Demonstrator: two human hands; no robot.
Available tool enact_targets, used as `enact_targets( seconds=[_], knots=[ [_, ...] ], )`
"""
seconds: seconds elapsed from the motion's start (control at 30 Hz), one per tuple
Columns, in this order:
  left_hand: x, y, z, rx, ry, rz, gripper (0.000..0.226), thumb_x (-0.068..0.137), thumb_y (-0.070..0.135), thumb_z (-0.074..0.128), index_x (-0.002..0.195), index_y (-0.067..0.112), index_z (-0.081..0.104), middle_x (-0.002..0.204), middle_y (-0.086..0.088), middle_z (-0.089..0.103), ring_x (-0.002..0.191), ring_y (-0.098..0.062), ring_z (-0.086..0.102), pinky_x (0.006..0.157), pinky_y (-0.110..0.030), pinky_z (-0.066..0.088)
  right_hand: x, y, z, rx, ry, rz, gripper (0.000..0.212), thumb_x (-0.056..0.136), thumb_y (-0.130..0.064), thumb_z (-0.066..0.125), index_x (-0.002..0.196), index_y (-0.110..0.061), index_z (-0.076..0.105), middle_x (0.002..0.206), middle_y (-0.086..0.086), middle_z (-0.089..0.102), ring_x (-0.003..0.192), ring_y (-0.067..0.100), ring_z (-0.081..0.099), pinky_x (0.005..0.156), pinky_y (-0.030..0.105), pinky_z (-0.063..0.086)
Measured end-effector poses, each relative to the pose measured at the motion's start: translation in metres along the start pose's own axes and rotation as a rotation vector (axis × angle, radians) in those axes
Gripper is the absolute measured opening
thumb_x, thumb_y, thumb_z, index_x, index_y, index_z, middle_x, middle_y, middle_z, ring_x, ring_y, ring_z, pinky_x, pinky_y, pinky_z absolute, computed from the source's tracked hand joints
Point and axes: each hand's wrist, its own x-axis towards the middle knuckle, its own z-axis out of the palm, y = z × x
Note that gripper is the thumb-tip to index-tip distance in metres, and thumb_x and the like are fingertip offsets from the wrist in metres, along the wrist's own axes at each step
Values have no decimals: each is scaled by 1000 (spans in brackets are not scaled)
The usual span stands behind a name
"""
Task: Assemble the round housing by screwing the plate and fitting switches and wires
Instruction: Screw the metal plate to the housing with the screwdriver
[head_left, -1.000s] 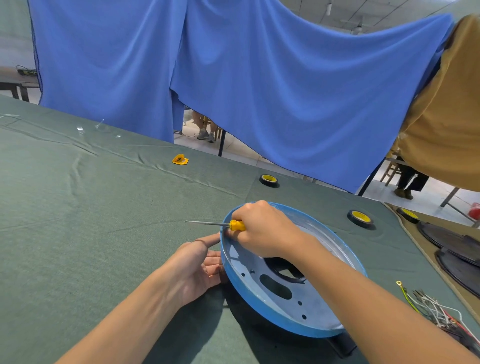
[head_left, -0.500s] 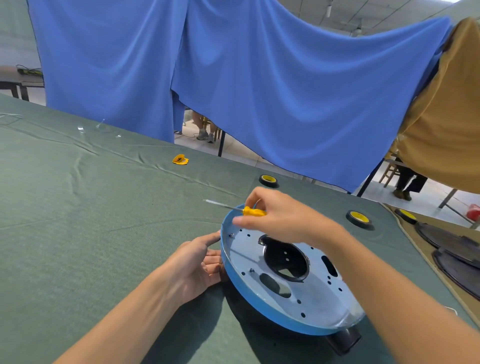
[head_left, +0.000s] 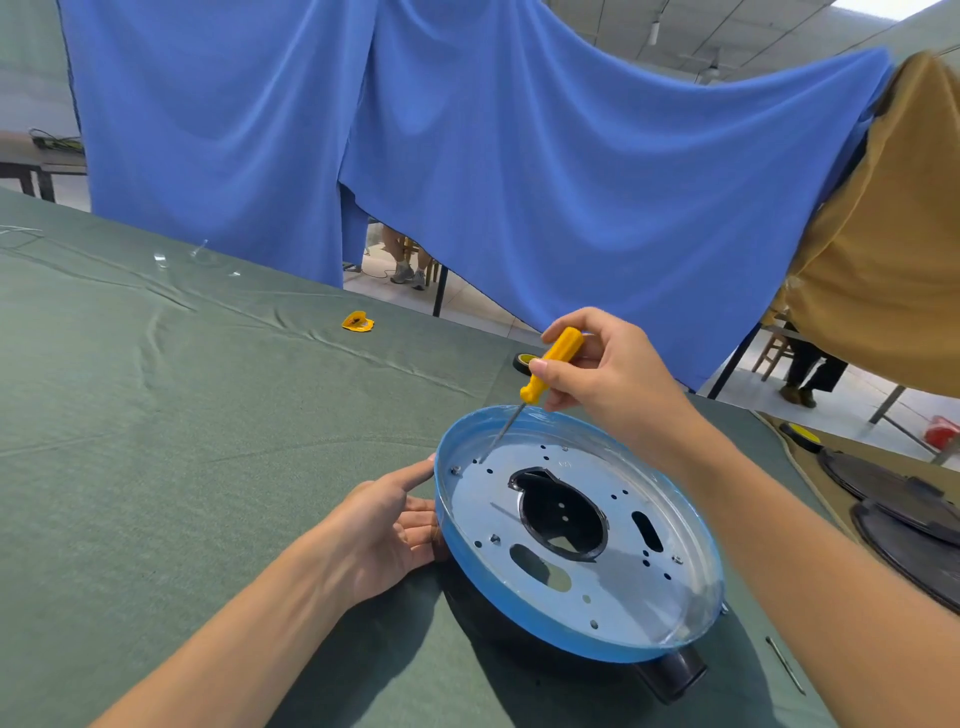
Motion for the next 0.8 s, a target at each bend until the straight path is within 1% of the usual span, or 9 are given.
enact_targets(
  seconds=[0.13,0.27,0.4,0.53,0.67,0.8],
  knots=[
    [-1,1,0,-12,-20,-6,34,94,27,63,79,-2,54,36,-4,43,25,-13,40,34,-21,43,-2,0,10,-123,-9,-113,17,90,-12,67,102,-14,56,84,19,64,64,23,68,70,48,59],
    [-1,0,0,-5,-32,-5,33,93,27,62,82,-3,55,37,-4,43,25,-12,38,35,-23,44,-3,-5,18,-231,-37,-210,19,91,-16,66,105,-21,54,84,11,64,66,18,68,72,41,59],
    [0,1,0,-1,-32,-5,32,94,27,62,87,-4,55,36,-4,44,25,-15,43,35,-22,44,-2,-7,23,-247,-58,-221,20,92,-17,65,106,-22,53,84,10,65,69,17,68,72,39,58],
    [3,0,-1,4,-19,-2,33,92,28,64,88,-4,55,38,-5,46,25,-15,44,36,-22,45,-1,-7,26,-277,-85,-224,19,93,-17,63,108,-22,52,85,9,64,71,16,68,72,37,58],
    [8,-1,-4,12,7,3,37,90,29,68,94,-7,58,46,-10,54,28,-17,48,39,-24,49,-2,-8,27,-314,-104,-237,19,94,-18,61,109,-23,50,85,8,64,72,16,66,70,34,57],
    [11,-1,-5,6,20,4,40,88,29,70,95,-9,60,55,-15,61,32,-18,52,41,-25,50,-1,-7,27,-330,-123,-242,20,95,-17,60,113,-20,52,85,9,64,74,18,66,73,37,56]
  ],
)
